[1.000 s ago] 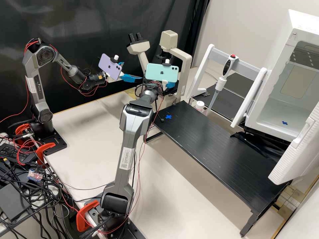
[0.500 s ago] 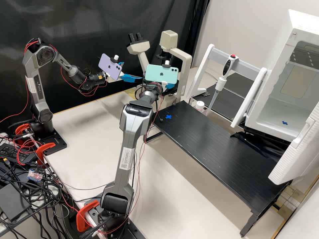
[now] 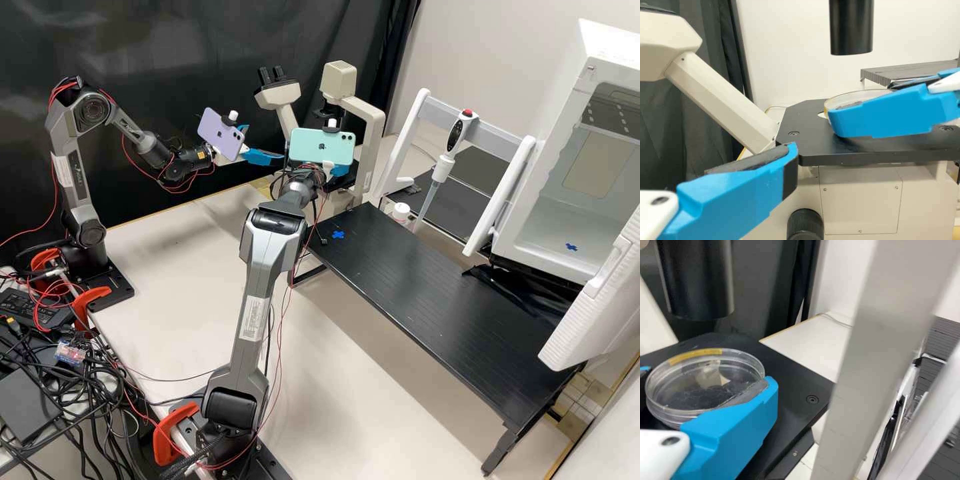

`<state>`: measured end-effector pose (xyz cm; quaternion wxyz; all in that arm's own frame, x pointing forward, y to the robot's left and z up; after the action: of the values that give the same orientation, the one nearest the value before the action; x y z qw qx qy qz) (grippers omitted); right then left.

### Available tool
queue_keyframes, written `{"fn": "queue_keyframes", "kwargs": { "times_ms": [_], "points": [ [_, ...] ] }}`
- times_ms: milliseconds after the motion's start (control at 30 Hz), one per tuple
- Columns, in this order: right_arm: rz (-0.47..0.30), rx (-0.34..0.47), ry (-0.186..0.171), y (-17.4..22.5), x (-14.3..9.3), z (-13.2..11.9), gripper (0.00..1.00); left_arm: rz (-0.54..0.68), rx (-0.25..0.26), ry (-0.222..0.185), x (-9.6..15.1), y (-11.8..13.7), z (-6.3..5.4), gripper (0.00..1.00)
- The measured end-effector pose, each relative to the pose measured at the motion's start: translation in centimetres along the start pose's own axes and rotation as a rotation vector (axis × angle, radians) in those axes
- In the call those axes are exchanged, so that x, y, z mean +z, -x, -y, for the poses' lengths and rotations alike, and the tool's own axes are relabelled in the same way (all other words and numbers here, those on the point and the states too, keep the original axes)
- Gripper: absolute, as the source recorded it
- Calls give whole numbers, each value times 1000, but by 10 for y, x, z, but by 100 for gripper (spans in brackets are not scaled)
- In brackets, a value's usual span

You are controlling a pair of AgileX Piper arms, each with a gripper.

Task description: Move the petri dish to the microscope

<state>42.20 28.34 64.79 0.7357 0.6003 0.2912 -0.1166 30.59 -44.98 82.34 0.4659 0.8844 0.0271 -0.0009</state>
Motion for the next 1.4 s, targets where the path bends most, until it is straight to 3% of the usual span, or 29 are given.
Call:
{"fn": "queue_keyframes", "kwargs": {
  "times_ms": [267,500,767,800,833,900,967,1067,1300,1400],
  "points": [
    [0,-1,27,0,0,0,100,0,0,0,0,0,0,100],
    [5,-15,22,0,2,3,100,0,0,0,0,0,0,100],
    [8,-82,-35,19,5,11,100,0,0,0,0,0,0,100],
    [8,-83,-29,22,5,10,100,0,0,0,0,0,0,100],
    [-4,-97,4,29,4,11,100,0,0,0,0,0,0,100],
    [-15,-107,35,42,1,10,100,0,0,0,0,0,0,100],
    [-28,-111,47,57,-4,8,100,0,0,0,0,0,0,100],
    [-37,-126,31,80,-8,10,100,0,0,0,0,0,0,100],
    [-79,-162,134,149,-8,16,100,0,0,0,0,0,0,100],
    [-108,-148,156,182,-2,11,100,0,0,0,0,0,0,100]
  ]
}}
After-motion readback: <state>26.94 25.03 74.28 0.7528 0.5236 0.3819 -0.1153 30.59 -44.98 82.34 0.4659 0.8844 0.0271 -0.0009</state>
